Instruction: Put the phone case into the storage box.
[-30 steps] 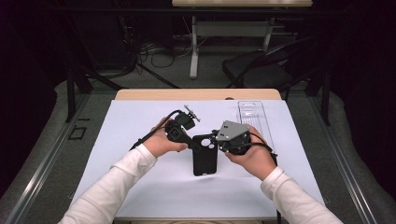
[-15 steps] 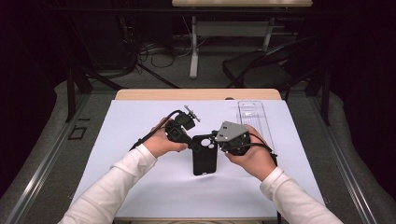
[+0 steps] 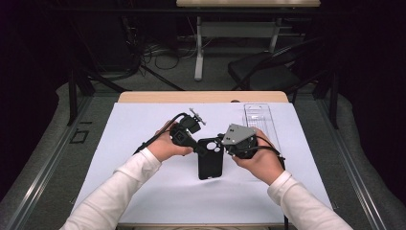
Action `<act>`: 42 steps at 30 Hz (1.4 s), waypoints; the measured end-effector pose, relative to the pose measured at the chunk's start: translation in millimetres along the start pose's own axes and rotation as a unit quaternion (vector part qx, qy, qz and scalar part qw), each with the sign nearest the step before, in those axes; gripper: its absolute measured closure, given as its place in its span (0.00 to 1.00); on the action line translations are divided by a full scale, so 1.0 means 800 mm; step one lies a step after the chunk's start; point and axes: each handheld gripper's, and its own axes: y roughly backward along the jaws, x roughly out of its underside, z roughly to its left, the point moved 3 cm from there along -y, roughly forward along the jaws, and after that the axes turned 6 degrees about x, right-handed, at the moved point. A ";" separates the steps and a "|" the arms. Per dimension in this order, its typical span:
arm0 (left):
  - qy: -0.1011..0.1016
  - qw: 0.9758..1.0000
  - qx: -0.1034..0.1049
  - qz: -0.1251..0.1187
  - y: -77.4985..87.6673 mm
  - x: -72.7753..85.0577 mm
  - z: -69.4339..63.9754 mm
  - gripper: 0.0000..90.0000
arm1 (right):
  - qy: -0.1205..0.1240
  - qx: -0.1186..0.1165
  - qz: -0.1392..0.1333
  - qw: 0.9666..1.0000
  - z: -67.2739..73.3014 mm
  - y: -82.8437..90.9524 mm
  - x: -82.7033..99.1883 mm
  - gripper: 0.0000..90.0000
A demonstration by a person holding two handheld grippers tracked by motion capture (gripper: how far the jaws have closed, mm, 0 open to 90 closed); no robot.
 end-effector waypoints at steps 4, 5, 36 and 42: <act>0.000 1.000 0.000 0.000 -0.001 0.000 0.000 0.90 | -0.001 -0.004 0.000 1.000 -0.001 0.000 0.001 0.89; -0.001 1.000 0.000 0.000 -0.001 0.000 0.000 0.90 | -0.001 -0.005 0.001 1.000 -0.001 0.000 0.001 0.89; -0.025 0.998 -0.002 -0.062 0.011 0.009 0.001 0.58 | -0.008 -0.005 -0.010 1.000 -0.014 0.005 0.002 0.89; -0.045 0.995 -0.024 -0.084 0.014 0.012 0.005 0.50 | -0.007 -0.003 -0.013 1.000 -0.017 0.006 0.001 0.89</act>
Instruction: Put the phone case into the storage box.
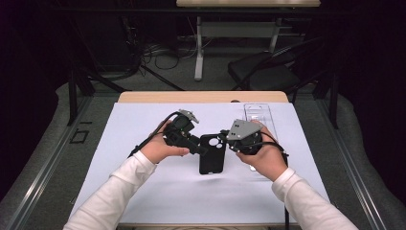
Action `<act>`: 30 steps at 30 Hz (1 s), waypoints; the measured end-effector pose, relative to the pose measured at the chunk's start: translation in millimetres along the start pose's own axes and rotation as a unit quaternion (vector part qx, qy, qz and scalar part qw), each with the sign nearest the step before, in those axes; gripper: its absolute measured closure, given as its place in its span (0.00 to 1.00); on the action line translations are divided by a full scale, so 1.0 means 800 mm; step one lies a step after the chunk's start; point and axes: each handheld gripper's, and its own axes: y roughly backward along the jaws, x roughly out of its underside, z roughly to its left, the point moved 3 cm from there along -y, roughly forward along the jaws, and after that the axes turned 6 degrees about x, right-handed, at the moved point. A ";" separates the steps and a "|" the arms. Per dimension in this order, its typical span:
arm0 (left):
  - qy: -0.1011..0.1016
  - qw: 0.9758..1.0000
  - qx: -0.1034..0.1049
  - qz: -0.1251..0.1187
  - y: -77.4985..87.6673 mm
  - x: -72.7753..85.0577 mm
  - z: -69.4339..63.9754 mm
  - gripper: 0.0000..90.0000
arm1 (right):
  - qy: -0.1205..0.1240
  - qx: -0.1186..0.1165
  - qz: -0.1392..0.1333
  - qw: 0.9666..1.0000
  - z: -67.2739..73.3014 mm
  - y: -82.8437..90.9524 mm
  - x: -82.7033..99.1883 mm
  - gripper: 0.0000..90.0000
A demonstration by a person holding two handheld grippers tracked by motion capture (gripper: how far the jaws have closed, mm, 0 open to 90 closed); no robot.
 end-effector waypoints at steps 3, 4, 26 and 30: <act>-0.002 1.000 -0.002 -0.016 0.003 0.002 0.000 0.48 | 0.002 0.001 0.000 1.000 -0.001 0.001 0.000 0.89; -0.004 1.000 -0.001 -0.018 0.004 0.003 0.001 0.47 | 0.002 0.000 0.000 1.000 -0.001 0.001 0.000 0.89; -0.005 0.995 -0.054 -0.083 0.013 0.023 -0.005 0.29 | 0.013 0.000 -0.006 1.000 -0.003 0.002 -0.003 0.89; -0.010 0.995 -0.057 -0.082 0.015 0.025 -0.005 0.27 | 0.010 0.003 -0.005 1.000 -0.006 0.002 -0.002 0.89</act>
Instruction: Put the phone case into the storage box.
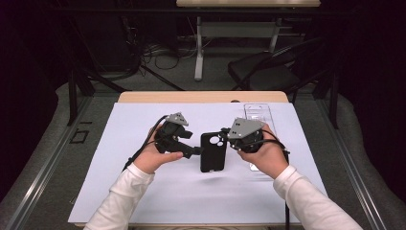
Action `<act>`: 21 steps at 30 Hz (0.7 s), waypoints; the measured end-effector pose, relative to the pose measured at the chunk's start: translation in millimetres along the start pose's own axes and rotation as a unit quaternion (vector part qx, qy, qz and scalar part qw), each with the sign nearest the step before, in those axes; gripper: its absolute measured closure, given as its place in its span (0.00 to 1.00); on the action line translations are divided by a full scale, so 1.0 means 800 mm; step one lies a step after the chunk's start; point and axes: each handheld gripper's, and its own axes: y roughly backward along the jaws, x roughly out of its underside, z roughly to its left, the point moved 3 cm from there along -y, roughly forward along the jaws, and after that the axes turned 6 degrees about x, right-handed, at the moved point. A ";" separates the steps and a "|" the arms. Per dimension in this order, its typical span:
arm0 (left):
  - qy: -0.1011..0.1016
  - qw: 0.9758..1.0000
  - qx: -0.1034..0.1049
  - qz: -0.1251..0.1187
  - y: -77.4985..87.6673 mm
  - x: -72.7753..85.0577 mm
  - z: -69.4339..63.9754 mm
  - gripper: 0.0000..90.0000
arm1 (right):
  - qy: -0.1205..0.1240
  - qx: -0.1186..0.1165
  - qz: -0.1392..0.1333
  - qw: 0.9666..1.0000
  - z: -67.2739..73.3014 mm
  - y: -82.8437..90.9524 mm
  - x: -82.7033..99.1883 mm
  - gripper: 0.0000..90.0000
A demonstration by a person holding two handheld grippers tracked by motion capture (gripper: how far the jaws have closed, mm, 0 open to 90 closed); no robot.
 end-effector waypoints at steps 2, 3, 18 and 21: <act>0.001 1.000 0.000 -0.003 0.001 0.001 0.001 0.26 | 0.000 0.001 -0.001 1.000 -0.001 0.000 0.000 0.89; 0.004 1.000 0.000 -0.005 0.002 0.002 0.002 0.26 | -0.001 0.002 -0.001 1.000 -0.001 0.000 0.000 0.89; 0.004 1.000 0.005 -0.022 0.006 0.008 0.007 0.13 | 0.002 0.004 -0.009 1.000 -0.002 0.000 0.000 0.89; 0.005 1.000 0.006 -0.023 0.006 0.009 0.008 0.09 | 0.003 0.004 -0.010 1.000 -0.003 0.001 0.000 0.89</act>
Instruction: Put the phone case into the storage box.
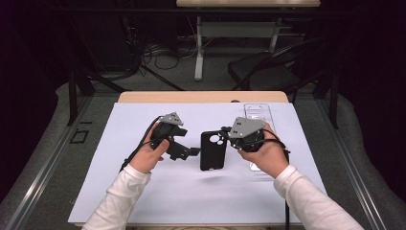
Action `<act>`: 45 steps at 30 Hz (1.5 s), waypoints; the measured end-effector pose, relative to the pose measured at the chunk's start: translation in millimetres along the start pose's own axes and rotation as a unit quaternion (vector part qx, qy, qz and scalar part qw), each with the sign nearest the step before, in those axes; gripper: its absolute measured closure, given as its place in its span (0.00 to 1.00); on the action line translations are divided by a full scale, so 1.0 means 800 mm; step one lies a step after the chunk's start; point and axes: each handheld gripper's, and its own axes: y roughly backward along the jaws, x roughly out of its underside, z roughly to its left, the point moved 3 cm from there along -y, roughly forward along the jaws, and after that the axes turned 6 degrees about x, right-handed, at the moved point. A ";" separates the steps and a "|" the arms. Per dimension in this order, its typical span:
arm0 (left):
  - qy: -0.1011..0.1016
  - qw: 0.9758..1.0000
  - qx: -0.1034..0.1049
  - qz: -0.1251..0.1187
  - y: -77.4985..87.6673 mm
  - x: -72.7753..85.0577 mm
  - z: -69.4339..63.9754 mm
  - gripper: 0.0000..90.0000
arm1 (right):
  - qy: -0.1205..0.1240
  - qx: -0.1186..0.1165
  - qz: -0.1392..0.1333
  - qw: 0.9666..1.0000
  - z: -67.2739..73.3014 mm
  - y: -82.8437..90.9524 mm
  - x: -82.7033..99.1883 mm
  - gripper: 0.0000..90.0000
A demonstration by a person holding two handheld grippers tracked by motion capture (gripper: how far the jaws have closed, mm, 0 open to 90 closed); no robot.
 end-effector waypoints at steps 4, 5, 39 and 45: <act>-0.001 1.000 0.002 -0.001 0.001 0.000 0.000 0.06 | 0.001 0.002 -0.001 1.000 -0.002 0.001 -0.001 0.89; -0.002 1.000 0.002 -0.002 0.001 0.000 0.001 0.06 | 0.002 0.002 -0.001 1.000 -0.003 0.001 -0.001 0.89; 0.006 1.000 0.002 -0.003 0.006 0.005 0.008 0.05 | 0.038 0.009 -0.008 0.999 -0.037 -0.002 -0.014 0.89; 0.008 1.000 0.000 -0.004 0.006 0.006 0.009 0.05 | 0.045 0.014 -0.002 0.999 -0.051 0.001 -0.015 0.89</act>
